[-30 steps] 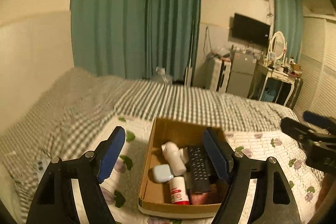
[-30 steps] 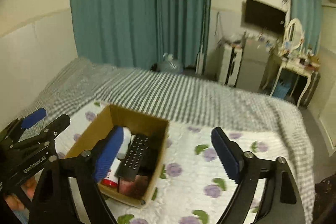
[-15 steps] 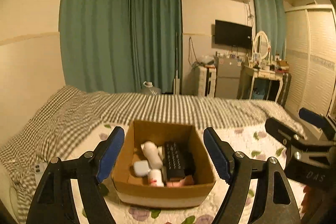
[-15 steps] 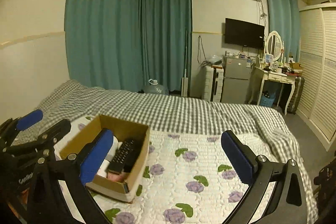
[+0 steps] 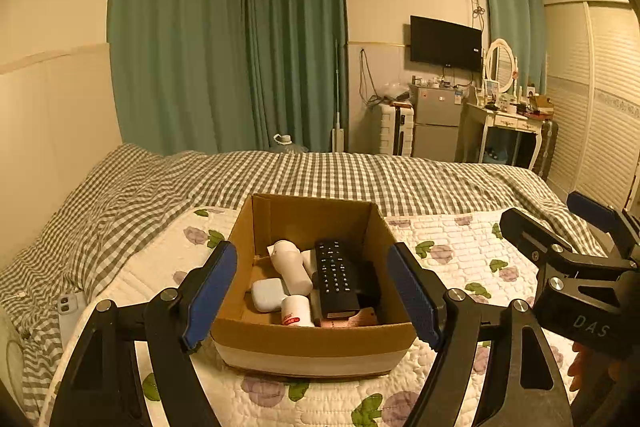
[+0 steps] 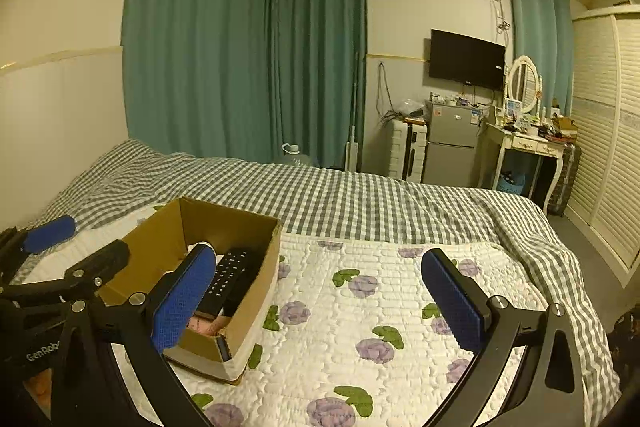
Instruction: Organize rigid objects
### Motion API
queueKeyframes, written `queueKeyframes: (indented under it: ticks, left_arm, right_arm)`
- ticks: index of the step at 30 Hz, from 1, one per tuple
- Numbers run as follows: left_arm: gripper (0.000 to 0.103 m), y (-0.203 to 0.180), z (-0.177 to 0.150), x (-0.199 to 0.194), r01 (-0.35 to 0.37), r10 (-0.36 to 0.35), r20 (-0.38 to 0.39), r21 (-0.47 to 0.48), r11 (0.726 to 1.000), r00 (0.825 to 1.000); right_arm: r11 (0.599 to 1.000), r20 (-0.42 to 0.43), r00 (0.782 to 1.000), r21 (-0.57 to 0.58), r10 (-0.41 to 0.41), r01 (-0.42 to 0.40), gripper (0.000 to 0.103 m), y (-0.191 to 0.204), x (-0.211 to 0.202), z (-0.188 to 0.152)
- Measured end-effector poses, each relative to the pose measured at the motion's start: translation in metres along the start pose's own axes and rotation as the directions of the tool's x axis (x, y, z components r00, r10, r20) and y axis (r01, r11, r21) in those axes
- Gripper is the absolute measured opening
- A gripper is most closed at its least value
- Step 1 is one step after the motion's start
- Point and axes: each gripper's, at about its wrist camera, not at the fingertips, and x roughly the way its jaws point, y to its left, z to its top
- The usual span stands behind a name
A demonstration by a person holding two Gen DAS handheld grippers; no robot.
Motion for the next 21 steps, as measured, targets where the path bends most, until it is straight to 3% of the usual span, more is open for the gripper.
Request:
queueKeyframes:
  ticks: [21]
  left_arm:
    - [0.080,0.0028,0.0005,0.0026,0.011,-0.011,-0.024,-0.017,1.000,1.000]
  right_arm:
    - [0.999,-0.024,0.999,0.010,-0.031,0.031,0.103,-0.0026,0.0020,-0.0028]
